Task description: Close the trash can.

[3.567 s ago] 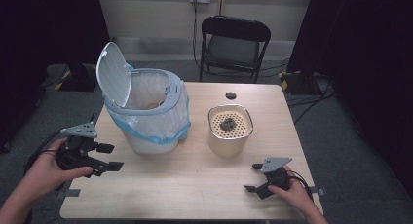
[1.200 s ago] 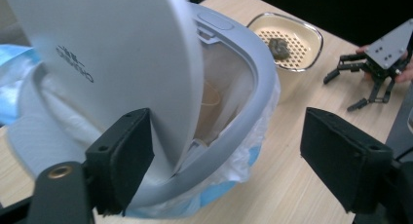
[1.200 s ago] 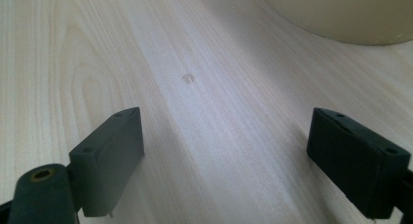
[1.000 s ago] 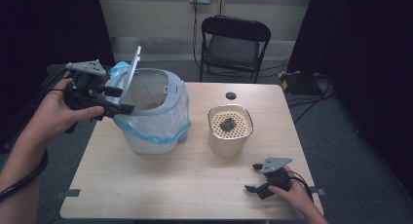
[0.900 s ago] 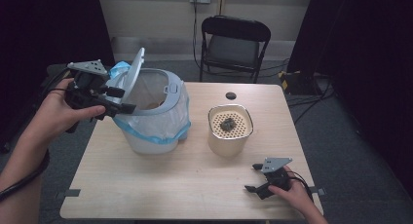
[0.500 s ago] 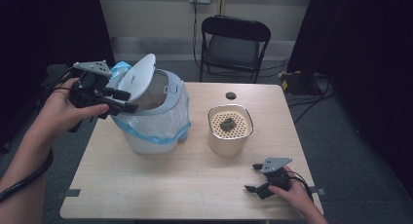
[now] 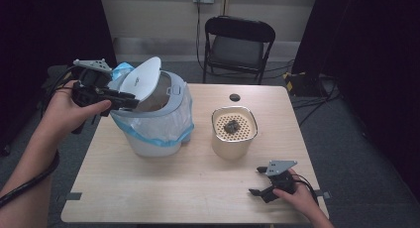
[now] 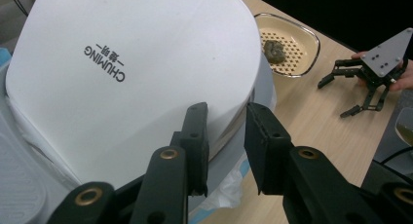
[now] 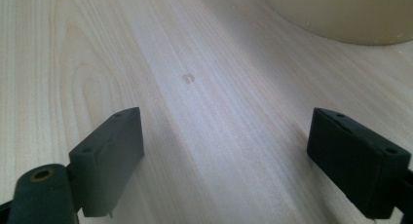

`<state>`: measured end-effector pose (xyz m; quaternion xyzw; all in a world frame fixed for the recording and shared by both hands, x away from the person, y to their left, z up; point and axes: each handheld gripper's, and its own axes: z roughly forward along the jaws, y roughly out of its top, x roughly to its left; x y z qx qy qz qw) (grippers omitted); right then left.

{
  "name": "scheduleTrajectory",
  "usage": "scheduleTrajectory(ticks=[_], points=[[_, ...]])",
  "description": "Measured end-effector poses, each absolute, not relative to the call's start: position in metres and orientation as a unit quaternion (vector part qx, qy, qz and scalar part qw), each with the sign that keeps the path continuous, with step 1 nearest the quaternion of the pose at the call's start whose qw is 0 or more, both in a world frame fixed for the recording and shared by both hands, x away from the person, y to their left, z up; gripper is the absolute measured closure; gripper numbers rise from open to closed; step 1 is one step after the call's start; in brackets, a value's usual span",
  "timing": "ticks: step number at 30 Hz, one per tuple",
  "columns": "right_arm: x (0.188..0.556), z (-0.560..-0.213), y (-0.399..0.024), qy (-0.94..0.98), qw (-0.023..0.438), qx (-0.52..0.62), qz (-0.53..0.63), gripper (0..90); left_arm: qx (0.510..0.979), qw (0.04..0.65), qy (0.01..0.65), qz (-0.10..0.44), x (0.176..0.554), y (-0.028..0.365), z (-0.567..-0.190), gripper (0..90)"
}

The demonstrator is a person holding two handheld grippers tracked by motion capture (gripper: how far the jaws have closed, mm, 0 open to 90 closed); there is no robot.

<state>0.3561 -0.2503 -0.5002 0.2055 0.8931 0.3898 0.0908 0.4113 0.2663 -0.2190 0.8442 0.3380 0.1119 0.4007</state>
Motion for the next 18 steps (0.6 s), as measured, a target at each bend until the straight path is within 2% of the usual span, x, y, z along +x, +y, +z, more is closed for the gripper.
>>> scheduleTrajectory(ticks=[18], points=[[0.356, -0.5, -0.25, 0.893, 0.091, 0.206, 0.39, 12.7, 0.836, 0.397, 0.362, 0.115, 0.432, 0.246, -0.229, 70.7]])
